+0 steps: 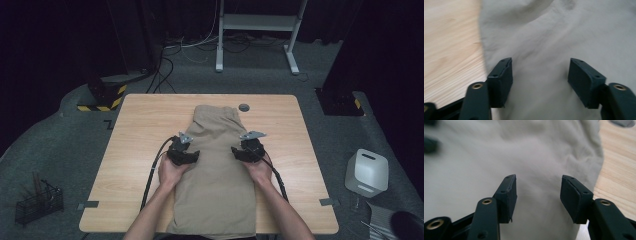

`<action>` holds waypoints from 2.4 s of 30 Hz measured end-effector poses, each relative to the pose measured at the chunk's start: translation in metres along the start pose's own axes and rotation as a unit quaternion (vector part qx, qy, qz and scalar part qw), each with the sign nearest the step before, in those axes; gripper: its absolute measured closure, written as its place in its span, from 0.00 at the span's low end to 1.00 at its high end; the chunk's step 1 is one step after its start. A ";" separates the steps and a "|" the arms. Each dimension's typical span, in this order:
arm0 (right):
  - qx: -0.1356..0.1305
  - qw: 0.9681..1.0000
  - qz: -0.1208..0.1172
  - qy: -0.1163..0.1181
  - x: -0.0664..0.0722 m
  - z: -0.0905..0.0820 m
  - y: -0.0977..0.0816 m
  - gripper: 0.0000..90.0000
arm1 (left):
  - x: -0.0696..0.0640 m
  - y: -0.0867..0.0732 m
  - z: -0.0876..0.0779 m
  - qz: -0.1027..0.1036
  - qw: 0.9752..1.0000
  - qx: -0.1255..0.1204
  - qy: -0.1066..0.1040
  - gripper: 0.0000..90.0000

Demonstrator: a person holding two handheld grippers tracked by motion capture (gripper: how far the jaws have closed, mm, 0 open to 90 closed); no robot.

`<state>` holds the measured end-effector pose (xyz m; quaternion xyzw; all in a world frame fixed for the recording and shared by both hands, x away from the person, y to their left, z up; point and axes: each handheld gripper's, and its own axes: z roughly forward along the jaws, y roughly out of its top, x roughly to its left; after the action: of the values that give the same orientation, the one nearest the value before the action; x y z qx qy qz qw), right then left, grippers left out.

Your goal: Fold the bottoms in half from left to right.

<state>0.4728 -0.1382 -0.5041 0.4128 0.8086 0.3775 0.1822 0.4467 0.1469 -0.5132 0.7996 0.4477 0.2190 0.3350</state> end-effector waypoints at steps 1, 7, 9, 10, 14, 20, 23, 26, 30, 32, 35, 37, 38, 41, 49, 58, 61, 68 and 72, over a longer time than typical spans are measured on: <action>-0.005 1.000 0.004 0.004 0.003 -0.010 -0.001 0.54 | -0.002 -0.003 -0.008 0.000 1.000 0.001 -0.007 0.43; 0.030 0.998 -0.045 0.039 0.036 -0.047 -0.023 0.57 | -0.029 -0.028 -0.047 0.060 0.997 -0.002 -0.040 0.43; 0.044 0.997 -0.050 0.043 0.043 -0.048 -0.031 0.57 | -0.035 -0.035 -0.049 0.072 0.996 0.005 -0.045 0.43; 0.053 0.996 -0.053 0.039 0.046 -0.046 -0.035 0.57 | -0.036 -0.037 -0.048 0.076 0.996 0.009 -0.043 0.43; 0.063 0.996 -0.057 0.032 0.042 -0.033 -0.042 0.59 | -0.030 -0.039 -0.036 0.061 0.997 0.007 -0.042 0.42; 0.056 0.996 -0.066 0.035 0.015 -0.013 -0.026 0.59 | -0.018 -0.023 -0.015 0.033 0.999 0.001 -0.040 0.40; 0.049 0.997 -0.058 0.027 -0.001 0.000 -0.016 0.58 | -0.010 -0.010 0.001 0.014 0.999 -0.003 -0.038 0.40; 0.053 0.997 -0.047 0.018 -0.009 0.009 -0.008 0.58 | -0.004 0.000 0.011 0.008 0.999 0.002 -0.034 0.40; 0.064 0.997 -0.040 0.013 -0.012 0.012 -0.002 0.54 | 0.003 0.010 0.004 -0.009 0.998 0.030 -0.047 0.40; 0.058 0.998 -0.014 0.022 -0.014 0.000 -0.001 0.51 | 0.006 0.010 -0.013 -0.019 0.999 0.007 -0.043 0.40; 0.014 0.999 0.025 0.025 -0.020 -0.024 -0.005 0.51 | 0.014 0.006 -0.030 -0.031 0.999 0.005 -0.030 0.40; 0.016 1.000 0.023 0.001 -0.021 -0.034 -0.008 0.48 | 0.019 -0.001 -0.030 -0.043 0.998 0.023 -0.027 0.37; 0.022 0.999 0.022 -0.009 -0.022 -0.036 -0.011 0.47 | 0.021 -0.004 -0.029 -0.049 0.998 0.029 -0.028 0.36; 0.038 0.999 0.033 -0.021 -0.026 -0.034 -0.020 0.44 | 0.021 -0.014 -0.021 -0.065 0.997 0.038 -0.033 0.33; 0.059 0.997 0.038 -0.036 -0.018 -0.017 -0.030 0.41 | 0.012 -0.015 -0.011 -0.062 0.997 0.041 -0.030 0.28; 0.062 0.997 0.026 -0.041 -0.009 -0.015 -0.027 0.54 | 0.001 -0.012 -0.008 -0.041 0.998 0.034 -0.013 0.37; 0.064 0.997 0.020 -0.034 -0.007 -0.016 -0.026 0.62 | -0.002 -0.014 -0.010 -0.036 0.999 0.028 -0.020 0.48; 0.065 0.998 0.011 -0.021 -0.003 -0.016 -0.026 0.81 | -0.005 -0.019 -0.012 -0.036 0.999 0.006 -0.035 0.75; 0.059 0.998 0.007 -0.013 -0.001 -0.017 -0.028 0.91 | -0.006 -0.019 -0.012 -0.030 0.998 0.005 -0.048 0.88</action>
<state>0.4482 -0.1573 -0.5141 0.4334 0.8240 0.3252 0.1656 0.4250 0.1534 -0.5190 0.7972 0.4558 0.1685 0.3583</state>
